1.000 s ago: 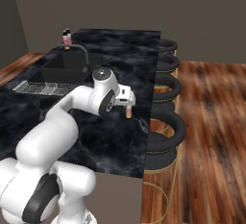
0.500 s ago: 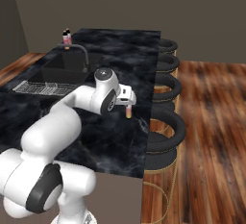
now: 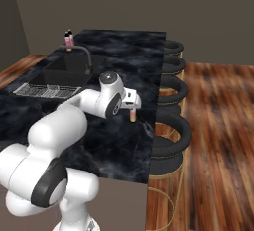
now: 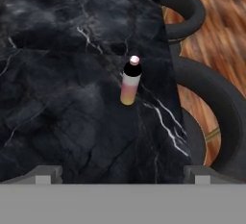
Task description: Place the large bottle from the dining counter next to the other large bottle outside the sink, and place the small bottle from the dining counter next to the other small bottle inside the sink.
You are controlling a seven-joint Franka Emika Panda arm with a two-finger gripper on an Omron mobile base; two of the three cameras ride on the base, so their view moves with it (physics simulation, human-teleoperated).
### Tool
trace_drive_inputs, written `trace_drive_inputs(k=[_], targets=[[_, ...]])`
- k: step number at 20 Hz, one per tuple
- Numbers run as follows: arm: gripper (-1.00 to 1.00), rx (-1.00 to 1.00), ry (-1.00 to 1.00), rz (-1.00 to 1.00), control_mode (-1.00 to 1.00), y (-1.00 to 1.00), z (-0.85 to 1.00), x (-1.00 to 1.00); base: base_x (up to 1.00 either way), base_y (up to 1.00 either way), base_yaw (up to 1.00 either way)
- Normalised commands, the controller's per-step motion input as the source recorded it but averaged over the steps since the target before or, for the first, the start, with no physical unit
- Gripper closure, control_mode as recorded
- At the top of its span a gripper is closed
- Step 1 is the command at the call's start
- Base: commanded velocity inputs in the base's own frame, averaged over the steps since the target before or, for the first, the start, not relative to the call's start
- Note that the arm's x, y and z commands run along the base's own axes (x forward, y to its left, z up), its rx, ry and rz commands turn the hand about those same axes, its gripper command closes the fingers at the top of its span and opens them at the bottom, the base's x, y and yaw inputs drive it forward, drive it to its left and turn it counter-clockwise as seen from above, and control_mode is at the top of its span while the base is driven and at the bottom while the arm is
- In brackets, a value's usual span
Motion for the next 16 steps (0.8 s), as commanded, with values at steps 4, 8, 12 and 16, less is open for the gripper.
trace_drive_inputs(k=[4,8,12,16], targets=[[-1.00,0.00,0.00,0.00,-1.00,0.00,-0.10,0.20,0.00,0.00,0.00],[-1.00,0.00,0.00,0.00,-1.00,0.00,-0.07,0.19,0.00,0.00,0.00],[-1.00,0.00,0.00,0.00,-1.00,0.00,-0.07,0.19,0.00,0.00,0.00],[-1.00,0.00,0.00,0.00,-1.00,-0.02,-0.10,0.14,0.00,0.00,0.00]])
